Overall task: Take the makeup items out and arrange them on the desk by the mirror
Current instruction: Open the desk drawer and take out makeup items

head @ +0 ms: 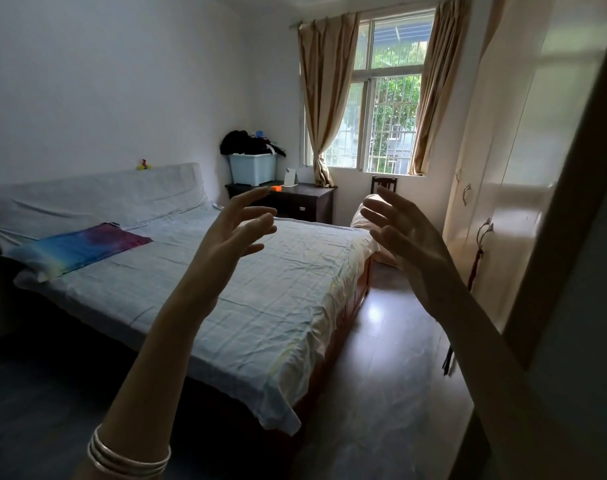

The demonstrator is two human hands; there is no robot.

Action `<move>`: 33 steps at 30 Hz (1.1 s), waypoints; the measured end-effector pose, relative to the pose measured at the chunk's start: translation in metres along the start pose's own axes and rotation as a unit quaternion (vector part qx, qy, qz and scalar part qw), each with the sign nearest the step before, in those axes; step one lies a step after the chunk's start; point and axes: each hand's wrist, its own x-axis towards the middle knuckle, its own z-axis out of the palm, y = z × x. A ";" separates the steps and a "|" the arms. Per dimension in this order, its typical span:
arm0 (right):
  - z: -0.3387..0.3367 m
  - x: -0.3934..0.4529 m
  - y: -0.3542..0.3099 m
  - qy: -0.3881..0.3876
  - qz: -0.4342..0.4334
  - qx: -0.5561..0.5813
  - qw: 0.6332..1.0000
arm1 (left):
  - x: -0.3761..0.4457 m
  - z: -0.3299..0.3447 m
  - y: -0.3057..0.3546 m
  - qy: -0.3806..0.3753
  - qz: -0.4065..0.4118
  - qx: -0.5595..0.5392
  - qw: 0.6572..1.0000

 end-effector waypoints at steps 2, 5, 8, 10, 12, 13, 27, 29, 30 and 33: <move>-0.008 0.011 0.013 0.001 0.007 -0.006 1.000 | 0.017 0.006 -0.013 -0.004 -0.003 0.000 1.000; -0.021 0.030 0.036 0.008 0.013 -0.019 1.000 | 0.045 0.015 -0.035 -0.012 -0.008 -0.005 1.000; -0.031 0.051 0.060 0.021 0.016 -0.021 0.999 | 0.075 0.025 -0.060 -0.027 -0.009 -0.005 1.000; -0.036 0.069 0.079 0.028 0.021 -0.021 0.999 | 0.099 0.029 -0.078 -0.035 -0.011 -0.011 0.999; -0.042 0.089 0.097 0.033 0.025 -0.021 0.999 | 0.126 0.033 -0.096 -0.045 -0.010 -0.019 0.999; -0.044 0.100 0.105 0.035 0.026 -0.020 0.999 | 0.140 0.034 -0.104 -0.052 -0.008 -0.023 0.998; -0.094 0.225 0.213 0.104 0.055 -0.020 0.993 | 0.317 0.074 -0.216 -0.154 -0.012 -0.084 0.984; -0.104 0.236 0.229 0.113 0.062 -0.025 0.991 | 0.334 0.084 -0.230 -0.165 -0.016 -0.084 0.983; -0.110 0.241 0.238 0.115 0.065 -0.028 0.991 | 0.342 0.089 -0.236 -0.168 -0.017 -0.086 0.982; -0.129 0.256 0.266 0.111 0.072 -0.038 0.991 | 0.366 0.105 -0.258 -0.166 -0.019 -0.090 0.982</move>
